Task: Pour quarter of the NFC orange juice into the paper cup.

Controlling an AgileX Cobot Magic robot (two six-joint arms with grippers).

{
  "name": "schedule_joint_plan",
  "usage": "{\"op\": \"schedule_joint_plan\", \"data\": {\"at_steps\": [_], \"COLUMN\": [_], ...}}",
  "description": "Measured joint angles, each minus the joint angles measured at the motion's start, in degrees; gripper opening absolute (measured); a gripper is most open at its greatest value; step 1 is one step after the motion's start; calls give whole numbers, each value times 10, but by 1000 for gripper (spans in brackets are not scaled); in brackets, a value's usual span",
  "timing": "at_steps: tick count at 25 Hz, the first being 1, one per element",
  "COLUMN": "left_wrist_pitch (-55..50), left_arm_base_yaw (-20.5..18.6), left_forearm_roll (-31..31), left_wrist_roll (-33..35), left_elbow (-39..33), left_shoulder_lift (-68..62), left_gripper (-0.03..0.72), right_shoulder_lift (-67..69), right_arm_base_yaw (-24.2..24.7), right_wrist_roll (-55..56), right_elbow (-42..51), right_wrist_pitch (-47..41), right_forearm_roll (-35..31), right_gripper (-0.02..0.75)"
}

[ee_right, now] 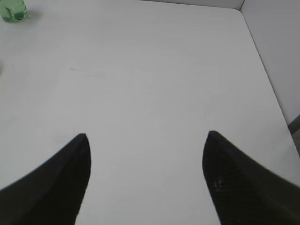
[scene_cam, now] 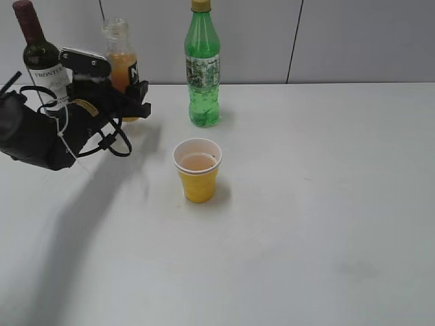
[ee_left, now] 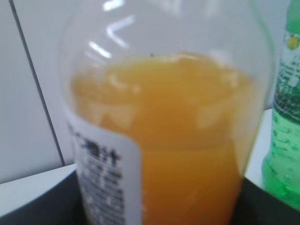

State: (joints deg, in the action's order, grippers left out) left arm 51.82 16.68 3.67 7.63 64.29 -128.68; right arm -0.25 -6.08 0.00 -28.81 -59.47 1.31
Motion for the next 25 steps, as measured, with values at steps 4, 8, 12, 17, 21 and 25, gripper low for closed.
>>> {"op": "schedule_joint_plan", "data": {"at_steps": [4,8,12,17,21,25], "left_wrist_pitch": [-10,-11,6,14,14,14], "left_arm_base_yaw": [-2,-2,-3,-4,-5,-5], "left_forearm_roll": [0,0,1,1,1,1], "left_wrist_roll": [0,-1,-16,-19,-20,-19], "left_elbow": [26,30,34,34,34,33], "left_shoulder_lift": [-31,-50,-62,-66,-66,-62], "left_gripper": [444,444,444,444,510,645], "right_shoulder_lift": [0,0,0,0,0,0], "right_arm_base_yaw": [0,0,0,0,0,0], "right_wrist_roll": [0,4,5,5,5,5], "right_elbow": [0,0,0,0,0,0], "right_wrist_pitch": [0,0,0,0,0,0], "right_forearm_roll": [1,2,2,2,2,2], "right_gripper": [590,590,590,590,590,590]}}
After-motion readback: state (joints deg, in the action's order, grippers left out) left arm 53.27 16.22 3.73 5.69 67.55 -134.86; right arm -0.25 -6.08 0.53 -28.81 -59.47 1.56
